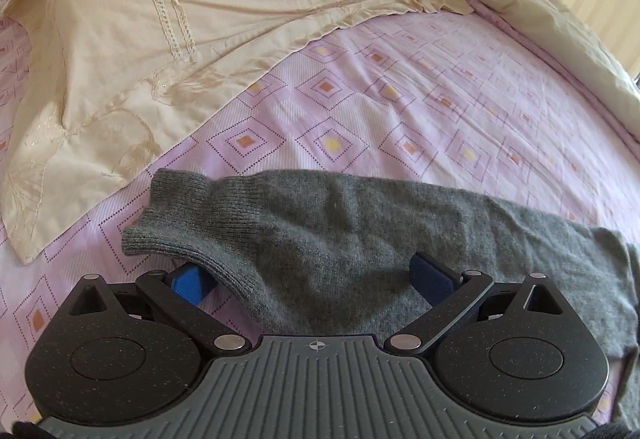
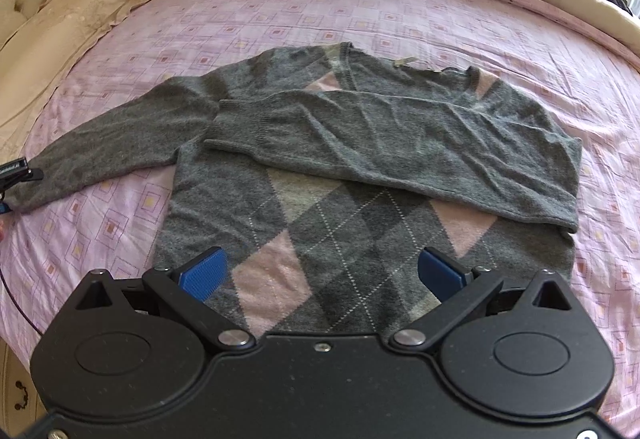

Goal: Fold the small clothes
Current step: 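Reach to the other sleeve cuff and close the left gripper on it, then lift the held sleeve across the sweater body and open the left gripper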

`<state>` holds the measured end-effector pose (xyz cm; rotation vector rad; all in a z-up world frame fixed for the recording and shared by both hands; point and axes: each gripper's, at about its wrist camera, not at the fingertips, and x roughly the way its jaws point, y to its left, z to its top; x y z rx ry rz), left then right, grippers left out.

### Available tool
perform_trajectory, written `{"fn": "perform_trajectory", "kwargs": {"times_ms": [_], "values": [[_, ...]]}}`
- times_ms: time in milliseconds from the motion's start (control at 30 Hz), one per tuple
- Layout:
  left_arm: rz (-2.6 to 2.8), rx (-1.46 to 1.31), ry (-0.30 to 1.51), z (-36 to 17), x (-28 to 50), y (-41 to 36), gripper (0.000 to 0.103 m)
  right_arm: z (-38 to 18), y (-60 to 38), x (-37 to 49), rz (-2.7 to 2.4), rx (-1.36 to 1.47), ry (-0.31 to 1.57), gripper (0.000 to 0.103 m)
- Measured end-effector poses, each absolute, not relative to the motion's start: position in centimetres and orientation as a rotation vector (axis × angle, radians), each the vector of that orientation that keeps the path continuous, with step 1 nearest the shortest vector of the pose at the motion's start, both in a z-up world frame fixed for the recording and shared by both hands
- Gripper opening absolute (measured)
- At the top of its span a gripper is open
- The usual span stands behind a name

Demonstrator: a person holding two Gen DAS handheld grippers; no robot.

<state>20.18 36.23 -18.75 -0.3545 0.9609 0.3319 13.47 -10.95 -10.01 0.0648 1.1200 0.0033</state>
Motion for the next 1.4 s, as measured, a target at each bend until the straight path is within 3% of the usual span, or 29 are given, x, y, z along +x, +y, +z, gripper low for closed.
{"fn": "perform_trajectory", "kwargs": {"times_ms": [33, 67, 167, 200, 600, 967, 1200, 1400], "values": [[0.337, -0.360, 0.945, -18.6, 20.0, 36.2, 0.086, -10.1, -10.8, 13.5, 0.009, 0.061, 1.123, 0.102], [0.356, -0.359, 0.930, -18.3, 19.9, 36.2, 0.061, -10.1, -10.6, 13.6, 0.015, 0.058, 1.124, 0.102], [0.388, -0.407, 0.919, -17.7, 19.7, 36.6, 0.020, -10.1, -10.3, 13.6, 0.025, 0.062, 1.119, 0.102], [0.379, -0.444, 0.911, -17.5, 19.7, 36.8, 0.012, -10.2, -10.3, 13.6, 0.029, 0.065, 1.121, 0.102], [0.210, -0.429, 0.723, -8.8, 21.4, 30.8, 0.009, -10.9, -12.9, 12.7, 0.054, 0.148, 1.115, 0.102], [-0.132, -0.367, 0.574, -1.0, 25.5, 16.1, 0.009, -11.4, -18.9, 10.9, 0.023, 0.291, 1.078, 0.102], [-0.351, -0.325, 0.586, -1.6, 27.8, 3.5, 0.009, -11.7, -23.8, 9.6, -0.022, 0.356, 1.059, 0.102], [-0.495, -0.266, 0.686, -6.1, 27.6, -6.3, 0.009, -12.1, -27.8, 8.7, -0.073, 0.388, 1.057, 0.102]]}}
